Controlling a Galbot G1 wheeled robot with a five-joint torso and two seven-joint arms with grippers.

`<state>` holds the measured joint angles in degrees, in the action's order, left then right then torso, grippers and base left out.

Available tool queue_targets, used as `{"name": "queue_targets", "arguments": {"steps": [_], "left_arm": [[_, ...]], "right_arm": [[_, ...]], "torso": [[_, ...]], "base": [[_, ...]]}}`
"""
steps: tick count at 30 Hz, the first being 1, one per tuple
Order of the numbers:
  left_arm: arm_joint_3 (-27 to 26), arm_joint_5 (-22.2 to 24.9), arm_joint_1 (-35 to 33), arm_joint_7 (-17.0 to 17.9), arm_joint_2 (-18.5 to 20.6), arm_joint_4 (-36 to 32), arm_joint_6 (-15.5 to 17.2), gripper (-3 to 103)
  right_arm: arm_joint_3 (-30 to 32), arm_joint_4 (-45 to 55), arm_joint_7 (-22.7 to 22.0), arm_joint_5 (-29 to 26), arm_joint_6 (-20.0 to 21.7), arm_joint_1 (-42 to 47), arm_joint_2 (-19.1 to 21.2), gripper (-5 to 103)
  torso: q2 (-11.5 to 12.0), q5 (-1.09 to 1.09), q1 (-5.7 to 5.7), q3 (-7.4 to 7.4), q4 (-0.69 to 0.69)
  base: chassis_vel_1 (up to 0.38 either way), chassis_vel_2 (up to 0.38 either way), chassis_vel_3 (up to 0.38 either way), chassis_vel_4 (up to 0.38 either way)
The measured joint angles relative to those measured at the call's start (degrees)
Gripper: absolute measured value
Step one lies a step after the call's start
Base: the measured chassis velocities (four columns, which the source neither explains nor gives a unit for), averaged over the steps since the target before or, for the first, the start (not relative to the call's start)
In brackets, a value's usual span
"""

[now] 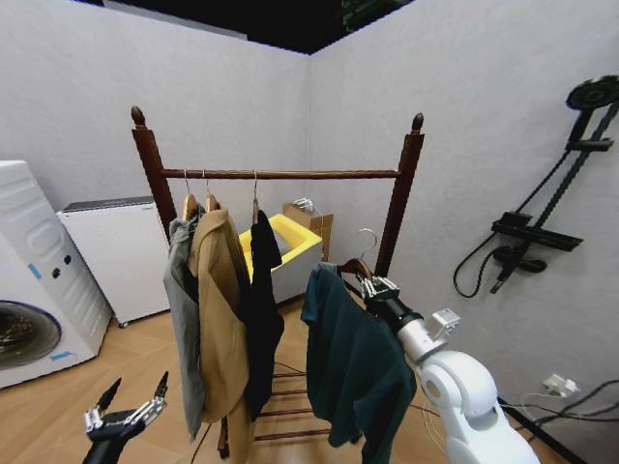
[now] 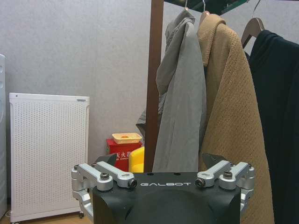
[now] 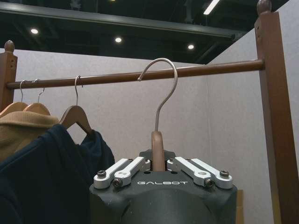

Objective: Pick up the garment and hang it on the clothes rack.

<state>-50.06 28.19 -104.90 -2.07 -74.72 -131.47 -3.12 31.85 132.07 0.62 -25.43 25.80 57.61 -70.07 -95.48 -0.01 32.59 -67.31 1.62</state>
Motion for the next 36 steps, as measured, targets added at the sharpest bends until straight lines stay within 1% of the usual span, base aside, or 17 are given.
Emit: {"name": "queue_targets", "arguments": {"steps": [2, 4, 7, 8, 13, 15, 16, 18, 20, 21, 25, 27, 36], "left_arm": [[0.0, 0.0, 0.0, 0.0, 0.0, 0.0, 0.0, 100], [0.0, 0.0, 0.0, 0.0, 0.0, 0.0, 0.0, 100], [0.0, 0.0, 0.0, 0.0, 0.0, 0.0, 0.0, 100], [0.0, 0.0, 0.0, 0.0, 0.0, 0.0, 0.0, 100], [0.0, 0.0, 0.0, 0.0, 0.0, 0.0, 0.0, 100], [0.0, 0.0, 0.0, 0.0, 0.0, 0.0, 0.0, 100], [0.0, 0.0, 0.0, 0.0, 0.0, 0.0, 0.0, 100], [0.0, 0.0, 0.0, 0.0, 0.0, 0.0, 0.0, 100], [0.0, 0.0, 0.0, 0.0, 0.0, 0.0, 0.0, 100], [0.0, 0.0, 0.0, 0.0, 0.0, 0.0, 0.0, 100], [0.0, 0.0, 0.0, 0.0, 0.0, 0.0, 0.0, 100], [0.0, 0.0, 0.0, 0.0, 0.0, 0.0, 0.0, 100], [0.0, 0.0, 0.0, 0.0, 0.0, 0.0, 0.0, 100]], "right_arm": [[-1.7, 1.4, -3.3, 0.1, 2.7, -2.3, 0.8, 9], [-3.4, 1.5, -5.6, 0.9, 5.0, -5.3, 1.9, 9], [-4.5, 0.9, -6.9, 2.4, 5.8, -7.4, 2.6, 9], [-5.0, 0.7, -7.3, 3.0, 6.7, -8.7, 2.7, 9], [-5.8, 0.3, -8.0, 4.1, 8.3, -11.7, 2.7, 9], [-7.1, -0.2, -9.5, 4.9, 9.5, -14.2, 2.6, 9], [-7.1, -0.2, -9.5, 4.9, 9.5, -14.2, 2.6, 9], [-9.5, -2.3, -11.9, 6.8, 10.1, -17.7, 2.2, 9], [-10.2, -2.9, -12.3, 7.3, 10.1, -18.5, 2.0, 9], [-11.4, -4.0, -12.7, 8.3, 10.3, -19.8, 1.4, 9], [-13.4, -5.9, -12.8, 10.0, 10.4, -21.8, 0.2, 9], [-15.0, -8.4, -12.6, 11.2, 9.8, -23.8, -1.1, 9], [-15.8, -12.3, -11.6, 12.8, 8.6, -27.7, -2.7, 9]], "torso": [[0.0, 0.01, 0.00, 0.00, 0.00], [0.0, 0.00, 0.00, 0.00, 0.00], [0.0, 0.01, 0.00, 0.00, -0.01], [0.0, 0.01, 0.00, 0.00, 0.00], [0.0, 0.01, 0.00, 0.00, 0.00], [0.0, 0.01, 0.00, 0.00, 0.01], [0.0, 0.01, 0.00, 0.00, 0.01], [0.0, 0.01, 0.00, 0.00, 0.00], [0.0, 0.00, 0.00, 0.00, 0.00], [0.0, 0.01, 0.00, 0.00, 0.00], [0.0, 0.01, 0.00, 0.00, -0.01], [0.0, 0.00, 0.00, 0.00, -0.01], [0.0, 0.01, 0.00, 0.00, 0.00]], "base": [[0.000, 0.000, 0.000, 0.000], [0.000, 0.000, 0.000, 0.000], [0.000, 0.000, 0.000, 0.000], [0.000, 0.000, 0.000, 0.000], [0.000, 0.000, 0.000, 0.000], [0.000, 0.000, 0.000, 0.000], [0.000, 0.000, 0.000, 0.000], [0.000, 0.000, 0.000, 0.000], [0.000, 0.000, 0.000, 0.000], [0.000, 0.000, 0.000, 0.000], [0.000, 0.000, 0.000, 0.000], [0.000, 0.000, 0.000, 0.000], [0.000, 0.000, 0.000, 0.000]]}}
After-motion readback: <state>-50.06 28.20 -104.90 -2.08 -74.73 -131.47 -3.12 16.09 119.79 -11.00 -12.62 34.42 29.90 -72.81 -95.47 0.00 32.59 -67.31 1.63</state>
